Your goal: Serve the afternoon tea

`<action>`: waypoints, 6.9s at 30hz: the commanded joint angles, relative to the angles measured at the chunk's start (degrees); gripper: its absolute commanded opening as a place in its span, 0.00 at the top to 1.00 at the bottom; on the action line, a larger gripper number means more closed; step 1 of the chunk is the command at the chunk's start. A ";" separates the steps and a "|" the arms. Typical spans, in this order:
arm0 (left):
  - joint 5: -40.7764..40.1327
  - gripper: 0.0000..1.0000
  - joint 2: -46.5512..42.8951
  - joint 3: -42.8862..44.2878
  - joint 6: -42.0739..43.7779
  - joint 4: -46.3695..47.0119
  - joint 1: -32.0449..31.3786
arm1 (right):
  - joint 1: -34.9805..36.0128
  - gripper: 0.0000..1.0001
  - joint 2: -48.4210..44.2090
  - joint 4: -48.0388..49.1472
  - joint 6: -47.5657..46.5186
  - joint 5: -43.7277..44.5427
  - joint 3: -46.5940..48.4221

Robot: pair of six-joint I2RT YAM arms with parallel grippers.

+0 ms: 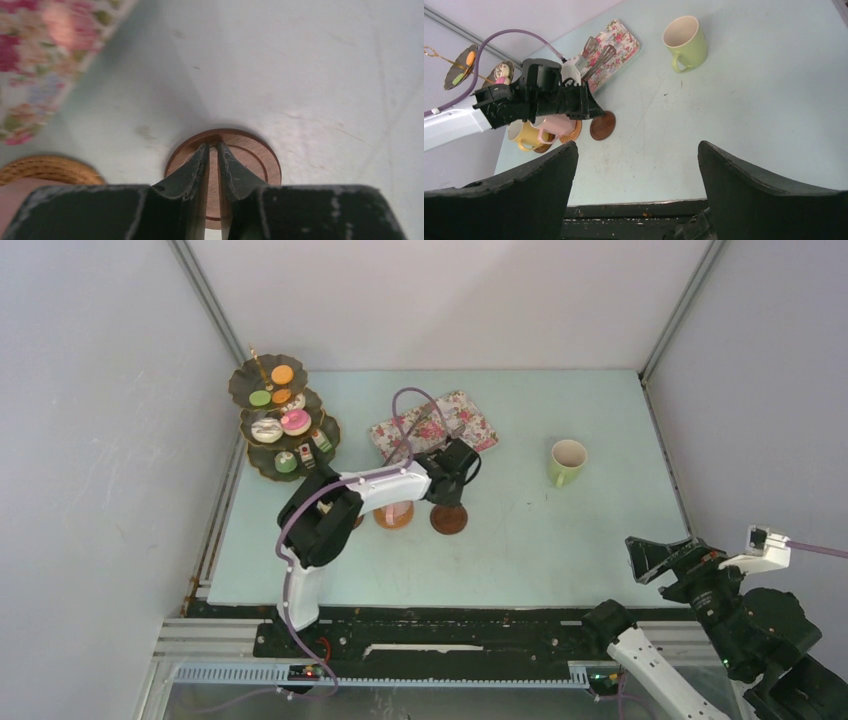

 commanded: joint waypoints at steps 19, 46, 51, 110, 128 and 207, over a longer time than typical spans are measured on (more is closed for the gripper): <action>9.02 0.55 3.83 7.67 7.22 -5.86 3.54 | 0.28 0.07 10.22 6.37 -1.71 -8.92 -6.93; 25.71 0.23 -38.82 7.42 -2.07 -14.58 4.68 | -14.24 0.00 41.47 15.87 -2.32 -6.72 -11.50; 23.85 0.19 -50.44 2.22 -4.23 -16.15 4.63 | -15.89 0.04 51.42 26.17 -7.96 -7.55 -11.34; 3.93 0.12 -59.11 14.79 -4.58 -29.94 9.57 | 13.76 1.00 68.96 59.86 -45.38 -22.46 -13.80; 6.02 0.12 -58.72 15.33 -4.15 -30.55 11.37 | 15.11 1.00 75.42 59.59 -45.90 -18.02 -11.64; -16.82 0.00 -71.12 13.67 2.20 -10.30 15.58 | 16.15 0.00 19.86 31.57 -34.73 20.49 15.06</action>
